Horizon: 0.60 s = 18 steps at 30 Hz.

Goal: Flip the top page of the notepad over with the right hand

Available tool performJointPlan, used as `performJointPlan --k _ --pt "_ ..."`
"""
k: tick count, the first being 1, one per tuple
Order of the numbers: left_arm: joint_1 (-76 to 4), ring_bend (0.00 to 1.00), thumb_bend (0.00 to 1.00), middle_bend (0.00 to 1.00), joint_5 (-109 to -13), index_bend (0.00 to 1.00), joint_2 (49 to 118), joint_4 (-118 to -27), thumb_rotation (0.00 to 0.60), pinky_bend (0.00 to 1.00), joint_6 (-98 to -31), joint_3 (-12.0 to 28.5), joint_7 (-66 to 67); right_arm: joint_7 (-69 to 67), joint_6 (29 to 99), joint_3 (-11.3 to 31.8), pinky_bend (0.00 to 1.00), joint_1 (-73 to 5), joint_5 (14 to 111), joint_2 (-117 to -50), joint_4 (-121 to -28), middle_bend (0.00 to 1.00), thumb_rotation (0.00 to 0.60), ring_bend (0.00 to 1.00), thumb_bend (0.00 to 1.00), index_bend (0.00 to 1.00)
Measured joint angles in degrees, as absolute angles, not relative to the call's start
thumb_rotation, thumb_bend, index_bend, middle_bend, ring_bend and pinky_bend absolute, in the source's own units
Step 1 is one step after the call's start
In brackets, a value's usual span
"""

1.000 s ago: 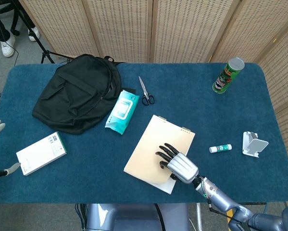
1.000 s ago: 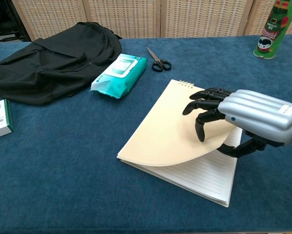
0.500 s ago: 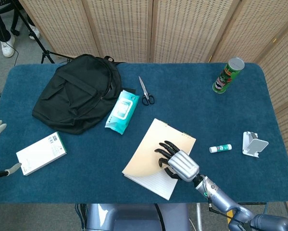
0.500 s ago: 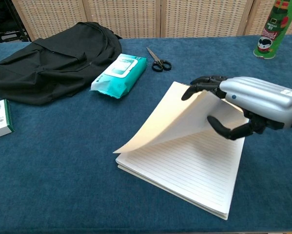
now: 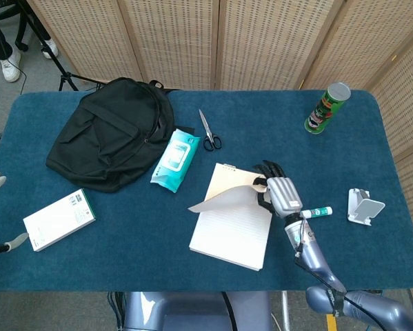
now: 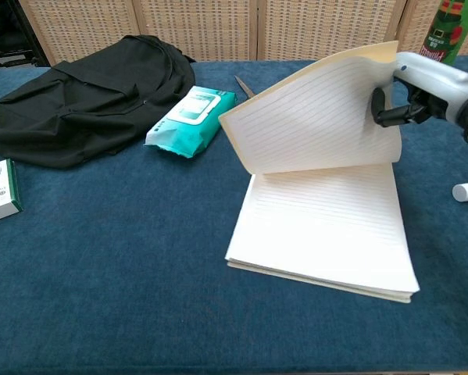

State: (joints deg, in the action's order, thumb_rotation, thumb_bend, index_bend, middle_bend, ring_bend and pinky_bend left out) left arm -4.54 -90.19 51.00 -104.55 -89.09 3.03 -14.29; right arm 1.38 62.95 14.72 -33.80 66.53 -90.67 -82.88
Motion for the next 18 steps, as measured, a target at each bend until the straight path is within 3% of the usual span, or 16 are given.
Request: performJointPlan --k 18 --pt "-4.73 0.00 0.00 0.00 -90.25 0.00 50.89 -104.62 0.600 0.00 -88.67 2.91 -14.31 9.56 63.98 25.68 0.06 -35.10 42.05 -94.55 -77.69 0.20 0.600 0.05 0.93 0.83"
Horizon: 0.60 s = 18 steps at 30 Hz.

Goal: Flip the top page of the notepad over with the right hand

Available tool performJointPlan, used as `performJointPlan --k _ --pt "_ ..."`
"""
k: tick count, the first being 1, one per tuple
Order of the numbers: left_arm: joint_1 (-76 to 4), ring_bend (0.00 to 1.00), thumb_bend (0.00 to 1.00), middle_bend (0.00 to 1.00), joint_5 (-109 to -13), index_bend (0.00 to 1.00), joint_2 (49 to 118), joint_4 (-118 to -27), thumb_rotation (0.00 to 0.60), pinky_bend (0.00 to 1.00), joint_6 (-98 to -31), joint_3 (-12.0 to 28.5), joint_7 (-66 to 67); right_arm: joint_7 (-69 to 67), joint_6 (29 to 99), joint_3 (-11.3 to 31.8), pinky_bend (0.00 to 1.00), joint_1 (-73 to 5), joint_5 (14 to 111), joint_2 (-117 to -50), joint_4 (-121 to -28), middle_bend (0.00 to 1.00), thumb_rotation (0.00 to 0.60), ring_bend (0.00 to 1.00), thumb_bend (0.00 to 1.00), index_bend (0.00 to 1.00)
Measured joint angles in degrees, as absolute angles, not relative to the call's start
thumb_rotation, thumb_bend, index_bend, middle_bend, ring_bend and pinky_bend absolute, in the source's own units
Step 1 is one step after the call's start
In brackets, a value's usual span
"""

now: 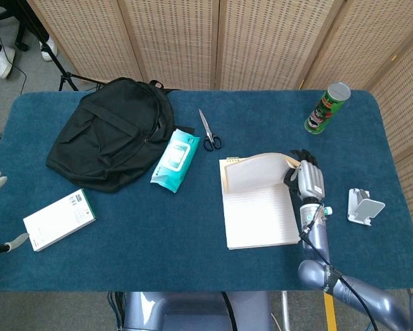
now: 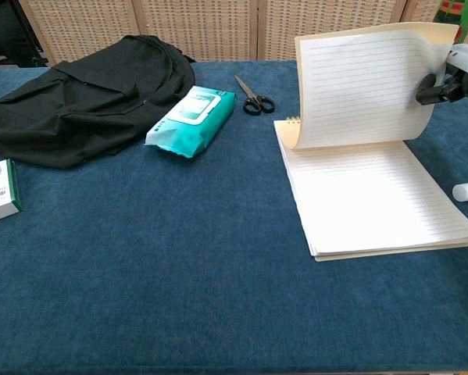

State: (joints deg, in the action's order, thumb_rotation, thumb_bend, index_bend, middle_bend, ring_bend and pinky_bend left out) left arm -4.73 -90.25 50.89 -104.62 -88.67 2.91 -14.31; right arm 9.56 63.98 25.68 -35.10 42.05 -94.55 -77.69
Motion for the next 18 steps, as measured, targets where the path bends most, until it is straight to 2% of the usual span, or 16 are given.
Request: performJointPlan --k 7,18 --pt "-4.70 0.00 0.00 0.00 -90.08 0.00 50.78 -104.61 0.600 0.00 -88.71 2.95 -14.64 14.65 66.89 31.80 0.06 -37.48 31.17 -97.48 -75.34 0.21 0.600 0.05 0.93 0.83" --pt "-4.91 0.00 0.00 0.00 -89.93 0.00 50.44 -104.37 0.600 0.00 -88.26 2.95 -15.59 19.20 71.30 35.41 0.06 -42.68 28.29 -101.86 -70.11 0.21 0.600 0.05 0.93 0.84"
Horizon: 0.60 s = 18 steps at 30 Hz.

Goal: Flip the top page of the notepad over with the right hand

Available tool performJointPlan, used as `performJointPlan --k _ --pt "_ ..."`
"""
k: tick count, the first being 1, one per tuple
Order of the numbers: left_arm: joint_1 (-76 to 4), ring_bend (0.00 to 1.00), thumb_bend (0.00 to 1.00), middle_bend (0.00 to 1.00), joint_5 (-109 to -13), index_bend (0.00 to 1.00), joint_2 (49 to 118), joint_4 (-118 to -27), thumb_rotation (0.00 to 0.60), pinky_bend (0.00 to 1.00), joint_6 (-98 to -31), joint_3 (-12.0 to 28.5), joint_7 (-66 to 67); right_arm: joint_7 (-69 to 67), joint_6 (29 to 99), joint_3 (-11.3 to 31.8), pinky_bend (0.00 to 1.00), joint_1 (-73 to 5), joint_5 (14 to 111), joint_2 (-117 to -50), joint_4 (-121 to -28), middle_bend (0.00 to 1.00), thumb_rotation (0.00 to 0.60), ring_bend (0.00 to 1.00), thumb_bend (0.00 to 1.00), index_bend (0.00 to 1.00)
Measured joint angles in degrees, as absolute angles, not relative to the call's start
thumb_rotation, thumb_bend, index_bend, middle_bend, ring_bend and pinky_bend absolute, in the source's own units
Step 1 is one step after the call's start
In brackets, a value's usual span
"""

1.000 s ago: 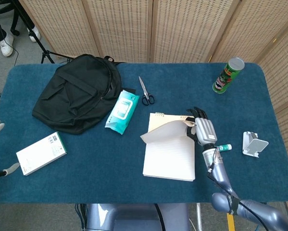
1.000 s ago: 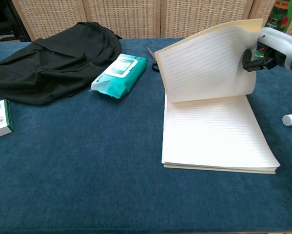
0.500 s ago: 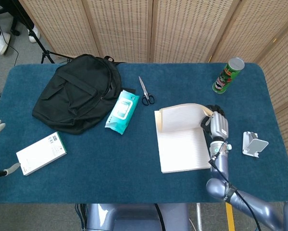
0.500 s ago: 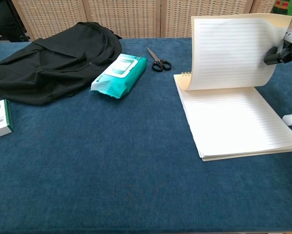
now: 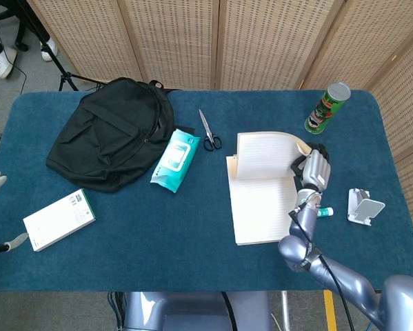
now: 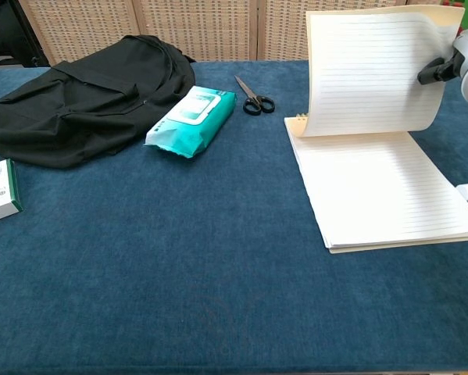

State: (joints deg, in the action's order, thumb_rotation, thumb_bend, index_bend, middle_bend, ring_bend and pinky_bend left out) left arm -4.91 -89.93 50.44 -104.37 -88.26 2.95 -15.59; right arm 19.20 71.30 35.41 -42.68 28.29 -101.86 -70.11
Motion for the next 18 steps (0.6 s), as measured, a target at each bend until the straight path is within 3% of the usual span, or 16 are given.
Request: performJointPlan --k 8,18 --pt "-5.12 0.00 0.00 0.00 -89.73 0.00 50.05 -104.29 0.600 0.00 -87.71 2.89 -16.53 21.61 72.27 37.21 0.06 -46.41 27.64 -104.28 -65.45 0.21 0.600 0.05 0.93 0.84" --pt "-6.24 0.00 0.00 0.00 -85.93 0.00 49.55 -104.34 0.600 0.00 -85.14 4.04 -17.58 24.45 71.07 42.36 0.06 -56.72 25.99 -109.35 -50.15 0.22 0.600 0.05 0.93 0.84"
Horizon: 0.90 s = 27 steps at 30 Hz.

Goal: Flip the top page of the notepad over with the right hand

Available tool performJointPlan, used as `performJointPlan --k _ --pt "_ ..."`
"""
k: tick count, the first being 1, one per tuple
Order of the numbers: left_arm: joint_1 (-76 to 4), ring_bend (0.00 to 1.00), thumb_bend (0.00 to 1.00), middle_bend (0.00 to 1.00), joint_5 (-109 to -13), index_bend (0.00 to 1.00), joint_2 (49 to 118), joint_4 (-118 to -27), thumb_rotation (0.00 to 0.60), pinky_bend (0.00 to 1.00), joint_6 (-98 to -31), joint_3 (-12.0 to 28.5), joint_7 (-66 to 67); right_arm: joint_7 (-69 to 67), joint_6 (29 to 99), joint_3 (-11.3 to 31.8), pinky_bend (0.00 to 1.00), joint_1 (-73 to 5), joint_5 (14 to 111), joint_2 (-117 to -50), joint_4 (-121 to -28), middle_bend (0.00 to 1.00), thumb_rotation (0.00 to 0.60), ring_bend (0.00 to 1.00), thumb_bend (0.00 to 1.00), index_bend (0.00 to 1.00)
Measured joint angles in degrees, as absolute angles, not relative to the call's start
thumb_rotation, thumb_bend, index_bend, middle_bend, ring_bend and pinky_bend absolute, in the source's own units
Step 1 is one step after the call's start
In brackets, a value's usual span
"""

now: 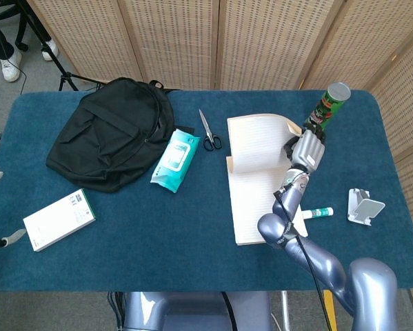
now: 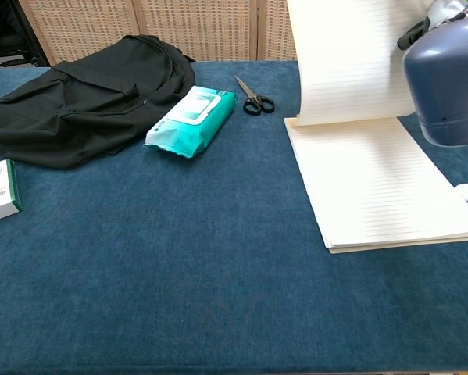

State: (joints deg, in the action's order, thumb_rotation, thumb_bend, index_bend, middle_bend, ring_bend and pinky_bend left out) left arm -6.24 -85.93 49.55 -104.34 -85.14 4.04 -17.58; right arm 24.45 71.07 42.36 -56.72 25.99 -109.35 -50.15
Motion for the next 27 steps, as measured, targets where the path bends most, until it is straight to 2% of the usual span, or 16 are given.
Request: performJointPlan --k 5,12,14,17,19,21,22,24,27 --pt "-6.77 0.00 0.00 0.00 -83.51 0.00 49.43 -104.70 0.600 0.00 -83.85 4.74 -17.08 24.20 68.12 45.01 0.06 -62.64 25.38 -112.16 -39.58 0.22 0.600 0.04 0.93 0.84" --pt "-7.72 0.00 0.00 0.00 -79.92 0.00 49.89 -105.71 0.600 0.00 -82.01 5.83 -13.95 22.59 60.09 49.04 0.06 -71.47 23.95 -116.40 -22.64 0.19 0.600 0.02 0.93 0.84" --pt "-8.06 0.00 0.00 0.00 -78.85 0.00 50.07 -106.09 0.600 0.00 -81.34 6.12 -12.88 22.00 57.36 50.08 0.06 -73.58 23.51 -117.41 -19.05 0.18 0.600 0.01 0.90 0.84" --pt "-8.40 0.00 0.00 0.00 -77.42 0.00 50.23 -106.47 0.600 0.00 -80.66 6.54 -11.99 20.81 53.02 51.40 0.06 -76.72 23.16 -118.63 -14.52 0.12 0.600 0.00 0.73 0.79" --pt "-8.51 0.00 0.00 0.00 -76.70 0.00 50.30 -106.59 0.600 0.00 -80.49 6.79 -11.68 20.31 50.64 52.08 0.06 -78.32 23.07 -119.04 -12.52 0.05 0.600 0.00 0.51 0.60" --pt "-8.64 0.00 0.00 0.00 -75.65 0.00 50.40 -106.68 0.600 0.00 -80.29 7.15 -11.27 19.92 48.66 52.35 0.03 -78.98 23.26 -119.04 -11.33 0.00 0.600 0.00 0.18 0.24" --pt "-8.71 0.00 0.00 0.00 -75.27 0.00 50.44 -106.72 0.600 0.00 -80.17 7.30 -11.07 19.68 47.99 52.39 0.01 -79.15 23.46 -119.00 -10.94 0.00 0.600 0.00 0.07 0.10" --pt "-8.89 0.00 0.00 0.00 -74.59 0.00 50.55 -106.80 0.600 0.00 -79.81 7.56 -10.63 18.94 46.93 52.44 0.00 -79.33 23.92 -118.84 -10.49 0.00 0.600 0.00 0.00 0.01" --pt "-9.22 0.00 0.00 0.00 -74.14 0.00 50.73 -106.93 0.600 0.00 -79.20 7.74 -9.97 16.95 47.09 52.05 0.00 -79.24 25.22 -118.64 -10.17 0.00 0.600 0.00 0.00 0.00"
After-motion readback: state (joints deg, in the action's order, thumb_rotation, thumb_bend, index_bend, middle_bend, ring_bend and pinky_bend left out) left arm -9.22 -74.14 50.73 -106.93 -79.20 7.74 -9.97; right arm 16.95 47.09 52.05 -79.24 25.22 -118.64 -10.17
